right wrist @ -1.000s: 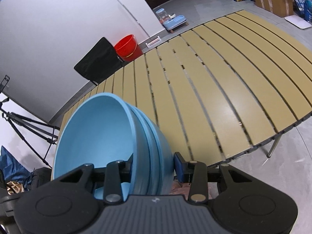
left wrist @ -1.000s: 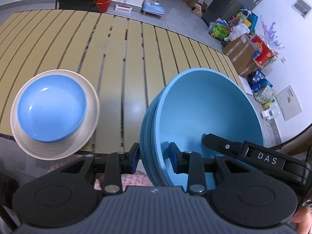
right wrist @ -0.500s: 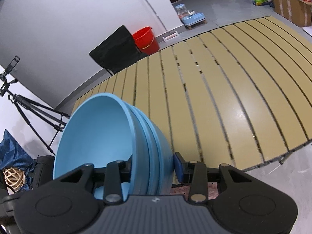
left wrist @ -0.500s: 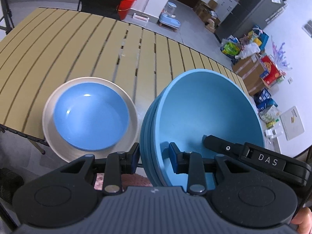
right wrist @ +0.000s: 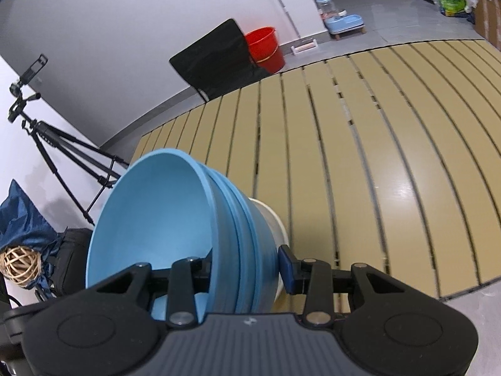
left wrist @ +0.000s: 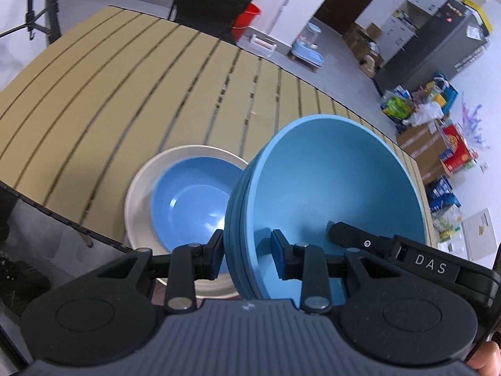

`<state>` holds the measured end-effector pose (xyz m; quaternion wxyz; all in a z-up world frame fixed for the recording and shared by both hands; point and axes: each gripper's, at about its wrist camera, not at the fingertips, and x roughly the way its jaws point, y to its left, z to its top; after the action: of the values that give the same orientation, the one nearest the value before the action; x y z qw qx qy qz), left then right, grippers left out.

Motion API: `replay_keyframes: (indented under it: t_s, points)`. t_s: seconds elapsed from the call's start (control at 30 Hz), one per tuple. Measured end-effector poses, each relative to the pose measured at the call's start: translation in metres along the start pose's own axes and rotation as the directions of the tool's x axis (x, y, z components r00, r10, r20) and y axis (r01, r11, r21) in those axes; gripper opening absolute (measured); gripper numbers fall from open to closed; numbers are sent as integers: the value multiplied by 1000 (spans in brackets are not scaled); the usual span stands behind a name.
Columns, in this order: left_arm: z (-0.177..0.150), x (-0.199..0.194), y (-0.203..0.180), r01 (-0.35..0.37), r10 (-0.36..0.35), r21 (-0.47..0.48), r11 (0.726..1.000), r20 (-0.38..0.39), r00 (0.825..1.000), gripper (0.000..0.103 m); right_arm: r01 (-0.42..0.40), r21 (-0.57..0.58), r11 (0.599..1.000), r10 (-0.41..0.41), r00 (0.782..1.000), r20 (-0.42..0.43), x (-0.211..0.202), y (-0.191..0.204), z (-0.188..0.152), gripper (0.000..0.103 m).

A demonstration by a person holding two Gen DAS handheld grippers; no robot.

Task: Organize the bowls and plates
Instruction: 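Lift the bowl stack with both grippers and carry it over the plate stack, then lower the bowl stack onto the plates and open both grippers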

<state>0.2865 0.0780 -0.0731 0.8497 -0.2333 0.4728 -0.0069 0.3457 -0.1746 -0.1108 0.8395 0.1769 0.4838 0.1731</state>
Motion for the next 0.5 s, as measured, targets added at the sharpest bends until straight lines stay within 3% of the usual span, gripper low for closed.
replay_keyframes:
  t_s: [0.5]
  points:
    - [20, 20, 30, -59, 59, -44, 997, -4, 998, 30, -16, -13, 1000, 15, 998, -64, 56, 18, 11, 36]
